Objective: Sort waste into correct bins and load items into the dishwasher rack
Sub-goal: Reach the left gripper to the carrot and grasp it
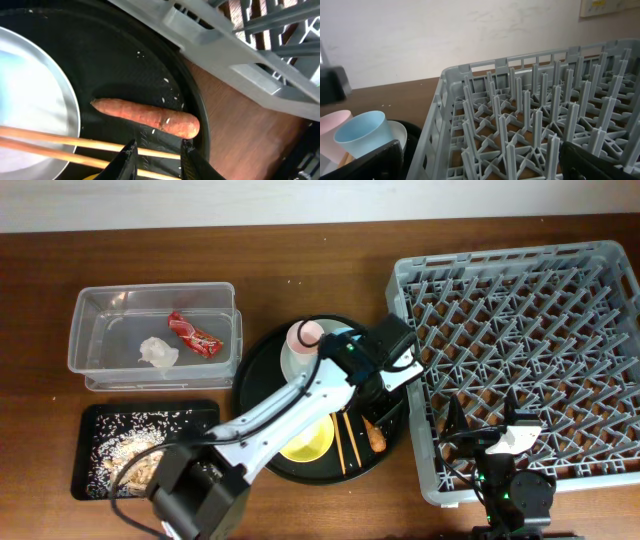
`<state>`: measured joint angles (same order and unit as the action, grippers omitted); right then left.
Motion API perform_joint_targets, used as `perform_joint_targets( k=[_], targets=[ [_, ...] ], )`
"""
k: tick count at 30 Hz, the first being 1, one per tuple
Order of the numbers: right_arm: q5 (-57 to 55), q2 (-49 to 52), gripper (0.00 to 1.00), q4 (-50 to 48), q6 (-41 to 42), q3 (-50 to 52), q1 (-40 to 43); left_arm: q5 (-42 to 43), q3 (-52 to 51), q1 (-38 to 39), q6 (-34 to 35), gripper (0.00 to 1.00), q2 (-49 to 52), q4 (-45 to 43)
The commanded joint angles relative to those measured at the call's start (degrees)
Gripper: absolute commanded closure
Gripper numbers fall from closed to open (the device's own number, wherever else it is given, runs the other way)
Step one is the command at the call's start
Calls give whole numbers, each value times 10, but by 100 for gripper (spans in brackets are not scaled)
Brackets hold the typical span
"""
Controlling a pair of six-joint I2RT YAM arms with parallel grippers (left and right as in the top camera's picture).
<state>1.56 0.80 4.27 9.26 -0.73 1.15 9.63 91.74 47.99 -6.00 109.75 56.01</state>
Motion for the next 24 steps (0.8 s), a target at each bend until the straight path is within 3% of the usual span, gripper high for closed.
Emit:
perform_joint_targets(
  k=[1, 4, 9, 15, 17, 20, 21, 24],
  targets=[
    [1, -4, 2, 0, 2, 4, 4, 0, 14, 0, -22, 72, 25, -4],
    [1, -4, 2, 0, 2, 4, 4, 0, 14, 0, 29, 72, 47, -18],
    [1, -4, 2, 0, 2, 4, 4, -21, 14, 0, 183, 82, 73, -63],
    [1, -4, 2, 0, 2, 4, 4, -77, 14, -2, 387, 82, 74, -107],
    [1, -4, 2, 0, 2, 4, 4, -79, 14, -1, 447, 86, 74, -159],
    [1, -4, 2, 0, 2, 4, 4, -79, 14, 3, 448, 89, 73, -165],
    [1, -4, 2, 0, 2, 4, 4, -78, 14, 8, 448, 99, 73, -161],
    [1, -4, 2, 0, 2, 4, 4, -69, 14, 19, 448, 99, 73, -183]
  ],
)
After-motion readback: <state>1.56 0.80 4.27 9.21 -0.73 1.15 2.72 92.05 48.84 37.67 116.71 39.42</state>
